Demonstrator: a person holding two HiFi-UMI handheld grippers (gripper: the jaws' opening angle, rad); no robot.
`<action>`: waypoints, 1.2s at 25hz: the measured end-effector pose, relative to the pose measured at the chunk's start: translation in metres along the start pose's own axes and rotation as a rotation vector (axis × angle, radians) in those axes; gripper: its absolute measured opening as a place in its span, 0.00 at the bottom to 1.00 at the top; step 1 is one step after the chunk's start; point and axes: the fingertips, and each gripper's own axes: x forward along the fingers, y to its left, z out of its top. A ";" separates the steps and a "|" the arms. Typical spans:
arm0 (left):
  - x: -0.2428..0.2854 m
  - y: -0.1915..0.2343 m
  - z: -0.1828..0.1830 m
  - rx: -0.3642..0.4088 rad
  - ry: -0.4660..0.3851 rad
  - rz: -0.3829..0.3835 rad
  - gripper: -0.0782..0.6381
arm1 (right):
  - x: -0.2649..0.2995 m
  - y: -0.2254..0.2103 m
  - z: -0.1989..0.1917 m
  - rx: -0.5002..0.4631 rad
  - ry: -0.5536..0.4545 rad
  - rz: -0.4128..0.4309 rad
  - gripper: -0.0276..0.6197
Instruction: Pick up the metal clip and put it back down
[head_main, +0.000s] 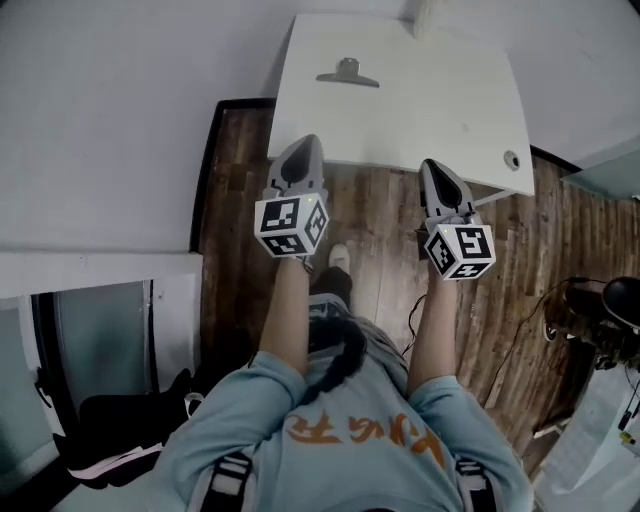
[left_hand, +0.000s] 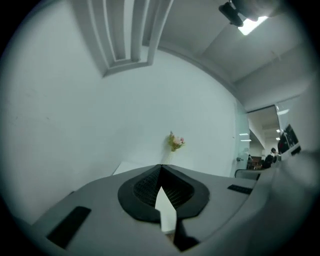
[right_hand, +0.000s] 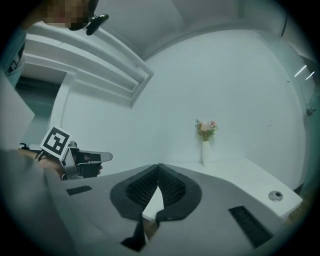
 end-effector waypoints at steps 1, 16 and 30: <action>0.023 0.013 -0.002 -0.041 0.021 0.011 0.13 | 0.020 -0.011 0.002 -0.001 0.022 -0.009 0.06; 0.171 0.074 -0.043 0.014 0.191 -0.048 0.13 | 0.132 -0.066 0.008 -0.064 0.140 -0.013 0.06; 0.313 0.088 -0.085 0.186 0.322 -0.308 0.17 | 0.164 -0.073 -0.039 -0.055 0.246 0.004 0.06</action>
